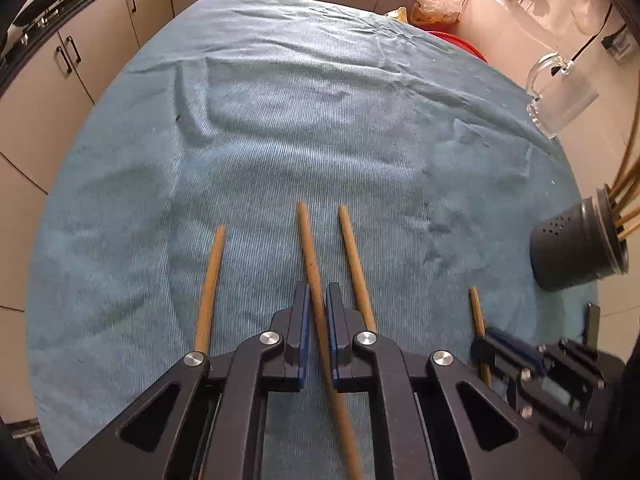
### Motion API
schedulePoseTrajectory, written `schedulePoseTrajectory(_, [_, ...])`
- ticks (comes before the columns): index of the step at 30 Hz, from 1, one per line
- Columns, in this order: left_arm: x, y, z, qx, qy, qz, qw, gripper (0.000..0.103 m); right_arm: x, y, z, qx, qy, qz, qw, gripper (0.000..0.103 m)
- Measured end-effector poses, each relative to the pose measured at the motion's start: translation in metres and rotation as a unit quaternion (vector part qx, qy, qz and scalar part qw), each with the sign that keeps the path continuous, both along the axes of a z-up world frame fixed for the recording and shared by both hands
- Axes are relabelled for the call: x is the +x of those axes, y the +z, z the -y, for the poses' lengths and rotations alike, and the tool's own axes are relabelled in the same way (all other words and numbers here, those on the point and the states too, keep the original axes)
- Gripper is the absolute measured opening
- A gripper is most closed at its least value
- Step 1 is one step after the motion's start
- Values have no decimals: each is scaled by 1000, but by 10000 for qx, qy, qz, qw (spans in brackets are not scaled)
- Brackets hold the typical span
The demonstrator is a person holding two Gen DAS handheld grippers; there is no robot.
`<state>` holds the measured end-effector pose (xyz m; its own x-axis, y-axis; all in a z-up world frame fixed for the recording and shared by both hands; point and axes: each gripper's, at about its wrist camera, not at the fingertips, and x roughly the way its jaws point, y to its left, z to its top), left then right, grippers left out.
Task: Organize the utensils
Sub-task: 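Close the left tool on another loose chopstick beside the pile, then lift both held chopsticks upright and carry them toward the holder cup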
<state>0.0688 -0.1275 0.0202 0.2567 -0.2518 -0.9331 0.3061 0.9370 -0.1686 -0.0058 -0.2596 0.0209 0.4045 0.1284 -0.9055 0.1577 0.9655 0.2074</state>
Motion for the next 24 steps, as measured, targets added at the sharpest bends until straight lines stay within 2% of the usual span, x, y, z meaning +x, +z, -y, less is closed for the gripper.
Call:
schedulePoseTrajectory(5, [-21, 5, -16, -473, -33, 100, 9988, 6, -7, 2, 7, 257, -186, 201, 9993, 7])
schedulePoseTrajectory(8, [-38, 23, -22, -642, -48, 497, 9967, 6, -20, 16, 11, 519, -277, 645, 9962, 7])
schedulePoseTrajectory(12, [-62, 62, -30, -938, -113, 1086, 9896, 6, -43, 46, 9, 541, -337, 1313, 9893, 7])
schedulePoseTrajectory(18, [-109, 106, -45, -1092, -111, 1770, 9781, 6, -99, 100, -4, 258, -377, 2524, 9665, 7])
schedulePoseTrajectory(24, [-145, 126, -50, -1243, -199, 2105, 9695, 6, -147, 113, -10, 207, -616, 3117, 9479, 7])
